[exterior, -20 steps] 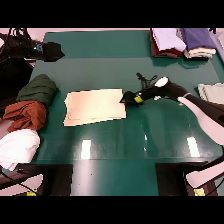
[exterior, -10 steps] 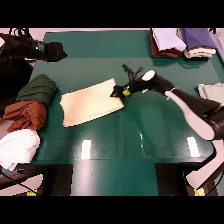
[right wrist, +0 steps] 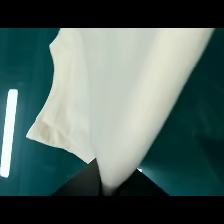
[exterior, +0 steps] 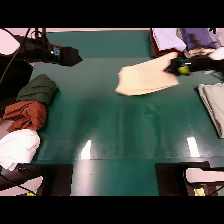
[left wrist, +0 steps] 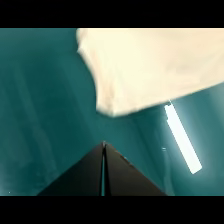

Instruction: Fold the shirts.

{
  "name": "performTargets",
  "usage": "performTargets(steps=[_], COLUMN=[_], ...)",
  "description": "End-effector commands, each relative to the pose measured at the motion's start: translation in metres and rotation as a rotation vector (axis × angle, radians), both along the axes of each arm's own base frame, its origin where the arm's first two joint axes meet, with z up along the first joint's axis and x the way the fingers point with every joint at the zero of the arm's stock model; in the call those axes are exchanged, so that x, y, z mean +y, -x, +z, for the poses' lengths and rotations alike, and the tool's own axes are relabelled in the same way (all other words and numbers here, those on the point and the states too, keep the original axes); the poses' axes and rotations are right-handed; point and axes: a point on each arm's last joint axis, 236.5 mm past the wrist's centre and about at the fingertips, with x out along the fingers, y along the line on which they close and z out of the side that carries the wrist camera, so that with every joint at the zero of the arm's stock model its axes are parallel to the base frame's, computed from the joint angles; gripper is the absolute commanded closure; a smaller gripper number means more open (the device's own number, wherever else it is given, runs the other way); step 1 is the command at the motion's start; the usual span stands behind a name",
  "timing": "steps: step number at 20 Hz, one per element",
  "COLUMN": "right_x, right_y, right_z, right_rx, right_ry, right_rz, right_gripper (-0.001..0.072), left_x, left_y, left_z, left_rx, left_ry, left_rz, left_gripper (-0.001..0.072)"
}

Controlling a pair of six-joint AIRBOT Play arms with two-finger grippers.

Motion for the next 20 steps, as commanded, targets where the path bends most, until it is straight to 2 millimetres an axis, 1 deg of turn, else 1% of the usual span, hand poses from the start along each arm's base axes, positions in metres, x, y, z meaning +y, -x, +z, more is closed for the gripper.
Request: performTargets(steps=[1,4,6,8,9,11,14,16,18,20], right_x=[-0.129,-0.213,-0.251,-0.277,-0.285,-0.293,-0.295,-0.296,-0.297,-0.300], right_y=[0.026,0.051,0.062,0.066,0.066,0.060,0.050,0.048,0.050,0.057], right_z=[0.027,0.033,0.040,0.052,0.060,0.074,0.106,0.126,0.137,0.142], right_rx=[-0.030,-0.055,-0.089,-0.134,-0.159,-0.206,-0.288,-0.329,-0.339,-0.331], right_ry=[0.055,0.082,0.112,0.139,0.160,0.193,0.247,0.288,0.307,0.308], right_rz=[-0.260,-0.435,-0.513,-0.571,-0.582,-0.591,-0.579,-0.561,-0.552,-0.553], right_gripper=[0.0697,0.0697,0.0697,0.0697,0.0697,0.0697,0.0697,0.0697,0.0697,0.0697], left_x=[-0.020,-0.022,-0.022,-0.022,-0.022,-0.022,-0.022,-0.022,-0.022,-0.021], left_y=[0.009,0.011,0.011,0.011,0.011,0.011,0.013,0.015,0.017,0.017], left_z=[0.001,0.002,0.002,0.002,0.002,0.002,0.000,-0.002,-0.004,-0.005], left_rx=[-0.004,0.011,0.012,0.013,0.013,0.021,0.034,0.043,0.052,0.052], left_ry=[0.008,0.027,0.028,0.028,0.028,0.036,0.032,0.026,0.020,0.019], left_rz=[-0.043,-0.034,-0.033,-0.033,-0.033,-0.024,-0.028,-0.033,-0.038,-0.037], left_gripper=[0.0687,0.0687,0.0687,0.0687,0.0687,0.0687,0.0686,0.0686,0.0687,0.0686])
